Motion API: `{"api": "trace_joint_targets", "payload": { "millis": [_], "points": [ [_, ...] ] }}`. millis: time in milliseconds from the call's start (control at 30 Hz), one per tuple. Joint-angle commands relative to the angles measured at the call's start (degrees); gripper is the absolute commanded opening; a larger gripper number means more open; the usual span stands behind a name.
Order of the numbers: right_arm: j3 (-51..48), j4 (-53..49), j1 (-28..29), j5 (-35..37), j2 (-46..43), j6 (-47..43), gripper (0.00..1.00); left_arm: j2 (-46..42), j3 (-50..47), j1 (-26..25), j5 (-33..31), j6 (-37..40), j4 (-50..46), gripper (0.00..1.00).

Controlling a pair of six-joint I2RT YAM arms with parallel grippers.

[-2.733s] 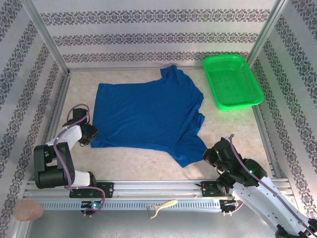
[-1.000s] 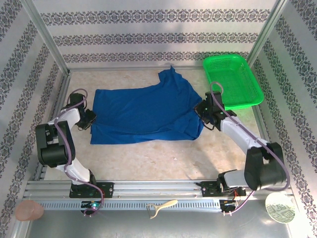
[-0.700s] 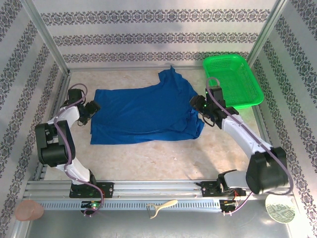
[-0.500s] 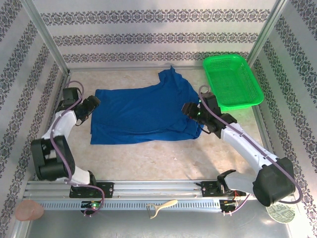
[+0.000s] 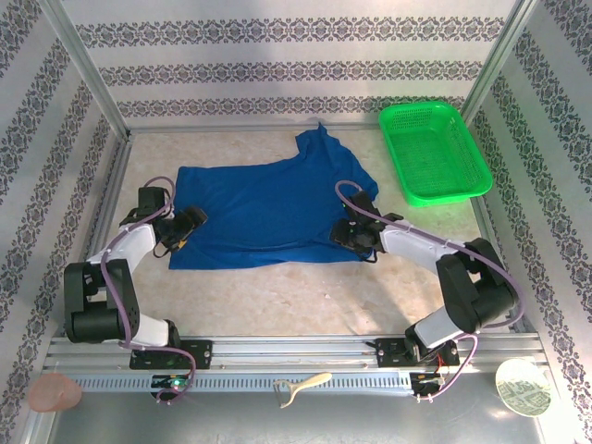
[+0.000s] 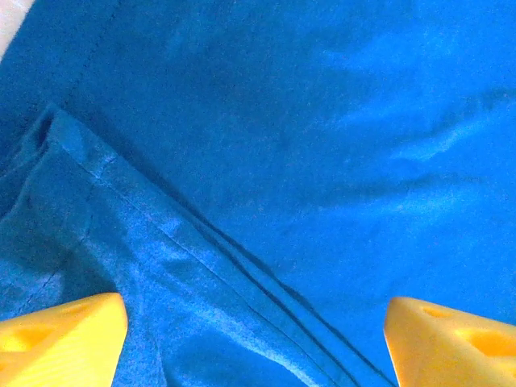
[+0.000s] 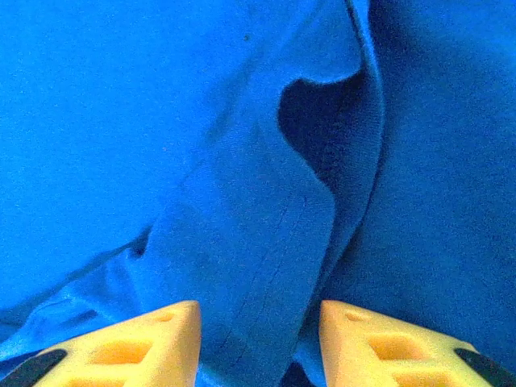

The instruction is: Fold the inside-out t-shirt

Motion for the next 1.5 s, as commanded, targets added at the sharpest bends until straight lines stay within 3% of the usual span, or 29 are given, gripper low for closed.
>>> {"api": "trace_joint_targets", "payload": {
  "millis": [0, 67, 167, 400, 633, 700, 733, 800, 1033, 1200, 1300, 1467],
  "points": [
    [1.74, 1.73, 0.75, 0.53, 1.64, 0.96, 0.39, 1.47, -0.51, -0.25, 0.51, 0.41, 2.40, 0.83],
    [1.99, 2.18, 0.71, 0.24, 2.46, 1.00, 0.27, 2.22, -0.61, -0.26, 0.44, 0.61, 3.00, 0.83],
    [2.88, 2.26, 0.61, -0.52, 2.40, 0.60, 0.00, 2.92, -0.64, -0.21, 0.31, 0.60, 3.39, 0.83],
    [7.32, 1.65, -1.26, -2.74, -1.46, 0.15, 0.00, 3.05, 0.05, -0.27, -0.11, 1.45, 2.95, 0.84],
    [20.26, 6.75, -5.27, -7.83, 11.37, 1.21, 0.00, 4.50, 0.38, -0.25, 0.93, 1.23, 3.43, 0.84],
    [24.12, 9.90, -6.18, -12.37, 15.40, -0.08, 0.40, 4.79, 0.42, -0.29, 1.01, 1.08, 3.65, 0.84],
    [25.03, 11.06, -6.60, -14.03, 16.13, -0.36, 0.54, 4.98, 0.61, -0.28, 0.94, 1.32, 3.53, 0.84],
    [23.53, 13.64, -7.30, -15.40, 13.90, -0.65, 0.63, 5.40, 1.57, -0.29, 0.93, 1.74, 2.40, 0.84],
    [6.24, 1.17, -10.00, -2.11, -7.12, -1.51, 0.55, 1.23, 4.30, -0.29, 2.44, 2.78, -1.85, 0.84],
    [-10.04, 2.56, -15.81, 1.21, -18.48, 3.69, 0.45, -1.83, 3.48, -0.38, 3.93, 3.03, -4.01, 0.84],
    [-13.59, 6.18, -17.70, 0.33, -17.70, 5.24, 0.43, -1.31, 2.27, -0.40, 4.02, 2.98, -3.04, 0.85],
    [-9.46, 9.98, -17.20, -3.41, -8.18, 4.53, 0.46, 2.76, 2.44, -0.49, 4.72, 2.76, -1.24, 0.84]
  ]
}}
